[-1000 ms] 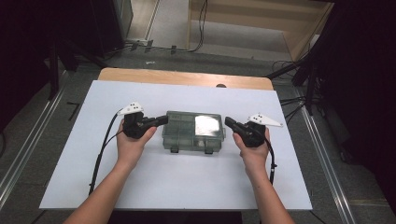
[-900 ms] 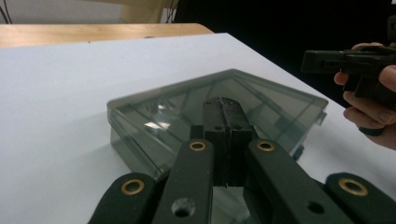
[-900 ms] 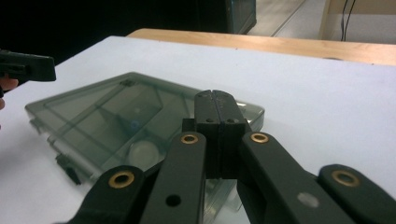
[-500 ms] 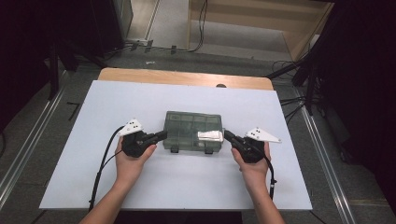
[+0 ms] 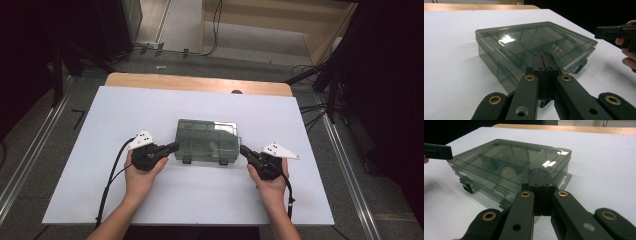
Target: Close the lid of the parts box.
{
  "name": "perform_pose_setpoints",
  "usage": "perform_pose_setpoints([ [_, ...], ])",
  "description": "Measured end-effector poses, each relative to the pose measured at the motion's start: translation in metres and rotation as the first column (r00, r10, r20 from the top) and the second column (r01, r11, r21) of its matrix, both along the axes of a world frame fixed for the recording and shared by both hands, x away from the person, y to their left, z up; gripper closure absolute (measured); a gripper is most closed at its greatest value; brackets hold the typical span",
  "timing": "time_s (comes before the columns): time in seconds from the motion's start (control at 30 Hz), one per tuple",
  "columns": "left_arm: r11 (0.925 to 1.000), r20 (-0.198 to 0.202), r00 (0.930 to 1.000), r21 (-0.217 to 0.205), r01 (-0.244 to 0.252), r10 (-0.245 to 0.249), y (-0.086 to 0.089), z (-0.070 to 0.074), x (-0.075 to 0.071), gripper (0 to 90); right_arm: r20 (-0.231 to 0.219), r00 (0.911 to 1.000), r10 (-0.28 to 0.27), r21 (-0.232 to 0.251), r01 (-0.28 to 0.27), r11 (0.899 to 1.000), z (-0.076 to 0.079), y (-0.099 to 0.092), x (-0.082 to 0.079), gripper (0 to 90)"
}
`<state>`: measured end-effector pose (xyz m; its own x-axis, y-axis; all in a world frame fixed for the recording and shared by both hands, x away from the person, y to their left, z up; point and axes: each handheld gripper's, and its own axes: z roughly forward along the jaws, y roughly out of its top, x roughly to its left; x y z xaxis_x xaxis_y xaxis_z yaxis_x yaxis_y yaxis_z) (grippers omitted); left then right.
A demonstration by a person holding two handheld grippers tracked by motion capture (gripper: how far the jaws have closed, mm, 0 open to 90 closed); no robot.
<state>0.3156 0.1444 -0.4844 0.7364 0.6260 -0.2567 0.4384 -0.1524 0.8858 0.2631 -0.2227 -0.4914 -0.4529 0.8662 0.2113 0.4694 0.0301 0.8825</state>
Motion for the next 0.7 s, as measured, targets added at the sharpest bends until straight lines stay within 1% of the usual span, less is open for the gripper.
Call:
perform_pose_setpoints([
  [0.03, 1.0000, 0.007, 1.0000, 0.001, -0.005, 0.005, 0.000, 0.000, 0.000, 89.9, 0.000, 1.0000, 0.001, -0.005, -0.001, 1.000, -0.001, 0.000, 0.000, 87.7],
  [0.13, 0.9998, 0.019, 0.9997, -0.014, -0.014, 0.014, 0.002, 0.003, -0.001, 89.9, -0.005, 1.0000, 0.001, -0.005, -0.001, 1.000, -0.003, 0.002, 0.000, 87.7],
  [0.23, 0.9999, 0.025, 0.9996, -0.010, -0.014, 0.014, 0.002, 0.003, -0.001, 89.8, -0.009, 0.9999, 0.008, -0.014, -0.008, 1.000, -0.004, 0.004, -0.001, 87.7],
  [0.37, 0.9999, 0.016, 0.9998, 0.005, -0.015, 0.015, 0.001, 0.000, 0.001, 89.8, -0.009, 0.9999, 0.010, -0.021, -0.011, 1.000, -0.006, 0.005, -0.001, 87.7],
  [0.5, 0.9992, 0.007, 0.9999, 0.036, -0.013, 0.013, 0.000, -0.006, 0.003, 89.8, -0.013, 0.9998, 0.013, -0.034, -0.013, 0.999, -0.008, 0.007, 0.000, 87.7],
  [0.63, 0.9995, -0.007, 0.9999, 0.031, -0.011, 0.012, -0.001, -0.008, 0.003, 89.9, -0.009, 0.9998, 0.016, -0.039, -0.017, 0.999, -0.010, 0.008, -0.001, 87.7],
  [0.7, 0.9995, -0.010, 0.9999, 0.030, -0.008, 0.009, -0.002, -0.008, 0.003, 89.8, -0.002, 0.9999, 0.012, -0.054, -0.013, 0.998, -0.010, 0.008, -0.001, 87.7],
])
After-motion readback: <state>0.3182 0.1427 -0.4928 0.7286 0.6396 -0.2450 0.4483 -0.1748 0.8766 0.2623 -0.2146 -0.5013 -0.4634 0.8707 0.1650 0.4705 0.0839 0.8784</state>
